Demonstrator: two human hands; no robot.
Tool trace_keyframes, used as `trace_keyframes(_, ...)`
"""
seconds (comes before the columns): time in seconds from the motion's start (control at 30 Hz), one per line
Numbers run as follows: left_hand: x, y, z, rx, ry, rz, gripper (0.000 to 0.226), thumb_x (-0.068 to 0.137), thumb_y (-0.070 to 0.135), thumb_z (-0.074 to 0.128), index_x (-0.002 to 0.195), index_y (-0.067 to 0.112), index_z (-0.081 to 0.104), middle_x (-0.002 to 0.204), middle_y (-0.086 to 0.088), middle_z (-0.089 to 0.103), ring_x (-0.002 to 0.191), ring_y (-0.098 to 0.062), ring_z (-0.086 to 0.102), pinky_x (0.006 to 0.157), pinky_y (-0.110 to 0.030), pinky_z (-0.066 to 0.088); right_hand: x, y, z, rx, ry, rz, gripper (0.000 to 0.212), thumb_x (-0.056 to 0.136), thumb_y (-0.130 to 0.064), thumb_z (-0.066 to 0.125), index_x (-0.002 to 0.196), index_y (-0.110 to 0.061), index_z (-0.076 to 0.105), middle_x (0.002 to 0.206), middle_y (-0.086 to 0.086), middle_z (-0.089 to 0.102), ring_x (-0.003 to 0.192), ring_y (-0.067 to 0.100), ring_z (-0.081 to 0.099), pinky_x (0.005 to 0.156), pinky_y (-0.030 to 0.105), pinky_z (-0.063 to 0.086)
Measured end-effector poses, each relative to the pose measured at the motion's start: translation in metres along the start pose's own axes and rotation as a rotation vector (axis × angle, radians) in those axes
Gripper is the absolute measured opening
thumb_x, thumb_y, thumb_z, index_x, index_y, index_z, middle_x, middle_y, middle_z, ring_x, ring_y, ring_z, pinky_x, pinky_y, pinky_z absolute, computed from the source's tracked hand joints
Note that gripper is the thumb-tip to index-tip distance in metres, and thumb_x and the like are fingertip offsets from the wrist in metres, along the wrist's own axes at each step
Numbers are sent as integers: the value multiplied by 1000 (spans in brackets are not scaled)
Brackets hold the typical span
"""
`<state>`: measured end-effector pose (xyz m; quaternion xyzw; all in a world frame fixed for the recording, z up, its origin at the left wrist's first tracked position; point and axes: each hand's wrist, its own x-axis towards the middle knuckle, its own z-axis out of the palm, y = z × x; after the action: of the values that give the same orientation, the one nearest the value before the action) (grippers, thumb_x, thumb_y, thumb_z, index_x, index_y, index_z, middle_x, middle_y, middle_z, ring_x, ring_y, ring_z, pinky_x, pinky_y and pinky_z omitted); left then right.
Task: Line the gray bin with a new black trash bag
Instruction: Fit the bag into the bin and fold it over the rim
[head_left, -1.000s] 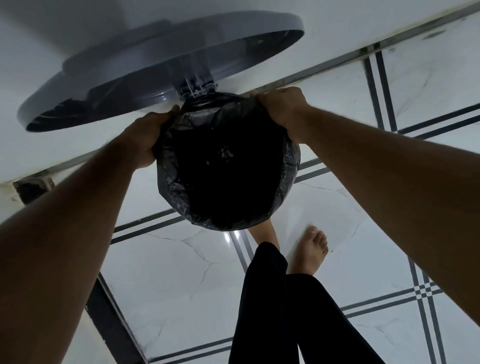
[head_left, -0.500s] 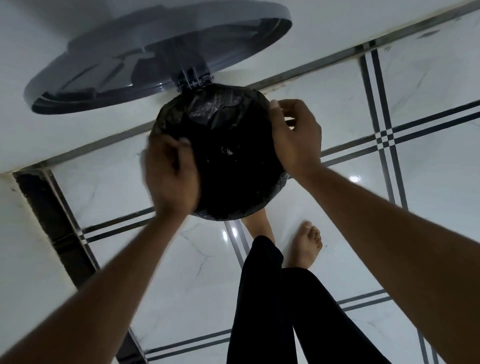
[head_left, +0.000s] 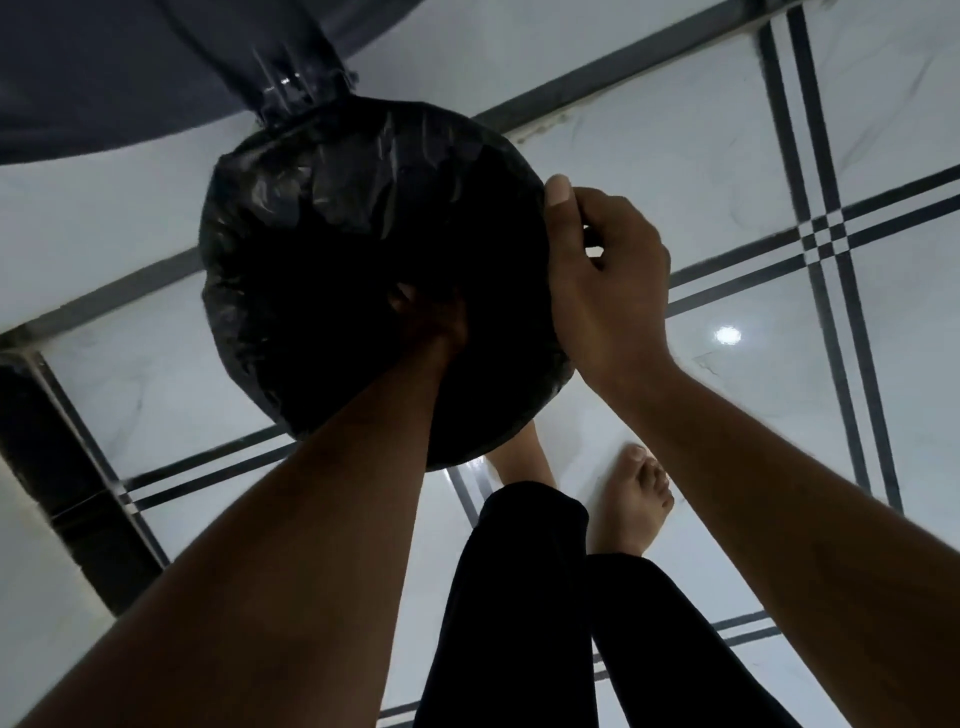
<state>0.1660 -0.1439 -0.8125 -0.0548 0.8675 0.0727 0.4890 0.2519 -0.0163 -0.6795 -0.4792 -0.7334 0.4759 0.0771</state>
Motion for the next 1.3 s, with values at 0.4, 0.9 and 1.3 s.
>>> trace_keyframes(0.4, -144, -13, -57, -275, 277, 158, 30, 96, 16, 56, 121, 12, 73, 127, -14, 69, 119, -33, 63, 89, -32, 45, -12, -28, -22, -15, -10, 223, 51, 107, -68, 45, 126, -28, 72, 121, -13, 71, 122, 12, 65, 106, 39, 55)
trace_keyframes(0.9, -210, -77, -72, -1688, 29, -513, 52, 104, 54, 43, 137, 19, 64, 130, -7, 73, 122, -29, 68, 113, -51, 49, -52, -64, -36, 377, -169, 1013, 30, 116, -34, 43, 123, -19, 69, 104, -4, 73, 78, 8, 67, 50, 19, 52)
trace_keyframes(1.3, -196, -48, -119, -1206, 534, -261, 39, 104, 55, 42, 124, 28, 62, 108, 14, 63, 103, -12, 61, 90, -34, 49, -24, -84, -28, 6, -168, 350, 52, 114, -56, 39, 152, -25, 55, 133, -6, 67, 123, 16, 62, 108, 41, 51)
